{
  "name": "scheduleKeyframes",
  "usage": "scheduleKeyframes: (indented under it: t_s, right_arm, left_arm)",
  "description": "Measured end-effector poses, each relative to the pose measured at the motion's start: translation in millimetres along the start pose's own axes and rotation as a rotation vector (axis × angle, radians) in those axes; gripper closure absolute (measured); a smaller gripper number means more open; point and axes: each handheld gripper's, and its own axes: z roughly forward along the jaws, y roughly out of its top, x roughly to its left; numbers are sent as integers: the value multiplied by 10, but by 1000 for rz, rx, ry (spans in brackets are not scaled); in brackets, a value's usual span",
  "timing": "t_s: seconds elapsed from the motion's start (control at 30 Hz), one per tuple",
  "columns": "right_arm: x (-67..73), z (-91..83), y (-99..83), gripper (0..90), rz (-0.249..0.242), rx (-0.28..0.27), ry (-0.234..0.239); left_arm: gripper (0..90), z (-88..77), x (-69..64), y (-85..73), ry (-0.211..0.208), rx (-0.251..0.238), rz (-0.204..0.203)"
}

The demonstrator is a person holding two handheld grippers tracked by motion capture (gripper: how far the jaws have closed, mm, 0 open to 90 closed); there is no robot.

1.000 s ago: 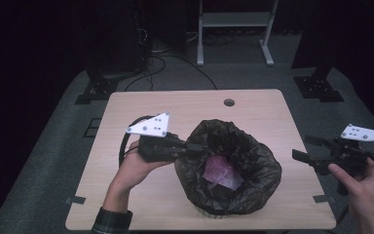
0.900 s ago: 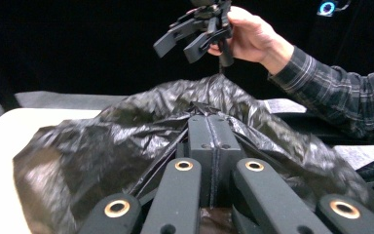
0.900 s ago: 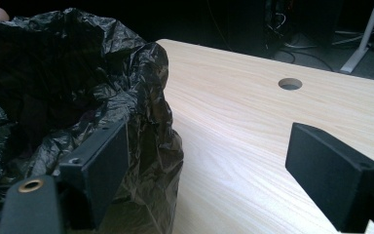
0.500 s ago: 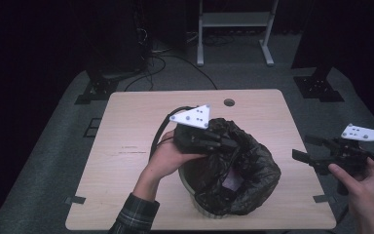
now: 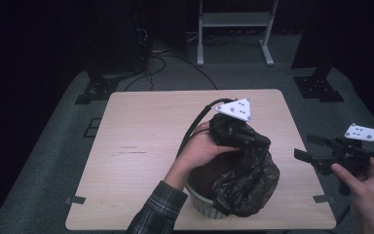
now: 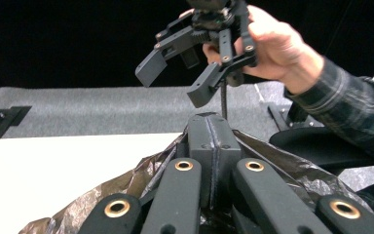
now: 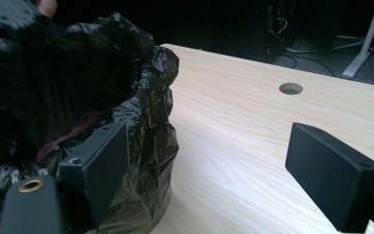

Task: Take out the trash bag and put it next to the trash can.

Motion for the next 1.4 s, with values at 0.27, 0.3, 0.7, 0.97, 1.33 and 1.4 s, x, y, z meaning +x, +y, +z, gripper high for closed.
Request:
scheduleKeyframes:
  t_s: [0.27,0.3,0.7,0.97,1.33,1.4]
  right_arm:
    - [-7,-9,0,148,0,-2,0]
    - [-6,-11,2,148,1,-3,0]
    - [5,22,4,148,-4,4,3]
    - [8,26,6,148,-3,4,3]
    - [11,23,9,148,0,3,1]
    - [19,24,12,148,0,4,2]
  left_arm:
    - [897,336,-6,-51,3,118,3]
    - [897,354,-11,-55,5,129,9]
    - [813,485,-43,-134,40,213,14]
    - [579,292,-64,-109,57,140,-34]
    - [351,-184,-142,-158,100,64,-90]
    - [310,-272,-183,-186,113,55,-105]
